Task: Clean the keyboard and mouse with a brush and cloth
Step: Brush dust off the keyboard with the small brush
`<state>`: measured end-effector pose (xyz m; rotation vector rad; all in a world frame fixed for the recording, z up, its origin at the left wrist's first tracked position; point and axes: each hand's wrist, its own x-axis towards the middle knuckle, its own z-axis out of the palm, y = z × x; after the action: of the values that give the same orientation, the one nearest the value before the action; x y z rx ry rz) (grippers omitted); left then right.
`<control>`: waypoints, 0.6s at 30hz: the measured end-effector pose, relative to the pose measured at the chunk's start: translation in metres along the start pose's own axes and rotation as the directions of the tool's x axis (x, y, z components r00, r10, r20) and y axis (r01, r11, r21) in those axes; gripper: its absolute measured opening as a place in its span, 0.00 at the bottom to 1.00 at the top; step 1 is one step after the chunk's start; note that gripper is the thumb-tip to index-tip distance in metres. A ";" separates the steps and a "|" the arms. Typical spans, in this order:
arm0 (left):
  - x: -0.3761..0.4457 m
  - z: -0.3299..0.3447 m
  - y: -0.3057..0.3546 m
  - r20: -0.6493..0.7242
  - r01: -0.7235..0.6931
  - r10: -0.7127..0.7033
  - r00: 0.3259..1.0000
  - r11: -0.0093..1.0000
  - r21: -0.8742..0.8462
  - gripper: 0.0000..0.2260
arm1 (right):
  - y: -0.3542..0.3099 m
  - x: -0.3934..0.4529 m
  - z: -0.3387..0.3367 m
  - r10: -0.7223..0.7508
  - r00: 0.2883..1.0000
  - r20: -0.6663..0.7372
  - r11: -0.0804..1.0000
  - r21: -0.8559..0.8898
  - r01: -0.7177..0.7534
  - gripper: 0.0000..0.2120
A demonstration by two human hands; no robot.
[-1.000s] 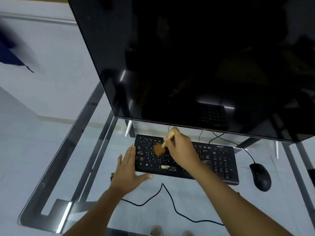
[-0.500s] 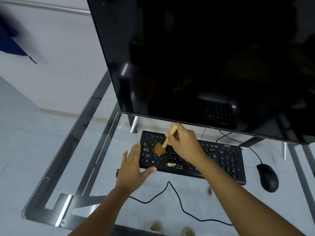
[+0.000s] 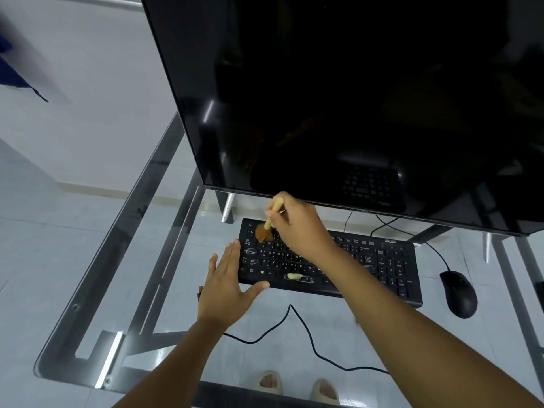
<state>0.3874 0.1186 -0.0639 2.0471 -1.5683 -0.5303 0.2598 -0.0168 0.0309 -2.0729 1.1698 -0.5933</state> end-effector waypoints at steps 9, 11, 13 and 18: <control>-0.002 0.003 -0.005 0.008 -0.014 0.014 1.000 1.000 0.021 0.44 | -0.009 -0.001 0.011 -0.010 1.000 0.009 0.999 0.053 0.009 0.05; -0.001 0.004 -0.006 0.001 -0.031 0.031 1.000 0.999 0.017 0.44 | -0.001 -0.001 0.012 -0.023 0.996 -0.084 1.000 0.000 0.023 0.04; -0.001 0.005 -0.004 -0.018 -0.037 0.037 0.999 0.999 0.008 0.43 | -0.001 -0.001 0.007 0.014 0.989 -0.144 0.999 0.053 -0.006 0.03; -0.001 0.007 -0.009 -0.004 -0.040 0.041 0.999 0.999 0.036 0.44 | -0.001 -0.003 0.009 -0.006 0.999 -0.045 1.000 -0.016 0.006 0.04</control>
<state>0.3901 0.1209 -0.0747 2.0370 -1.6244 -0.4855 0.2653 -0.0108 0.0251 -2.0869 1.1975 -0.6381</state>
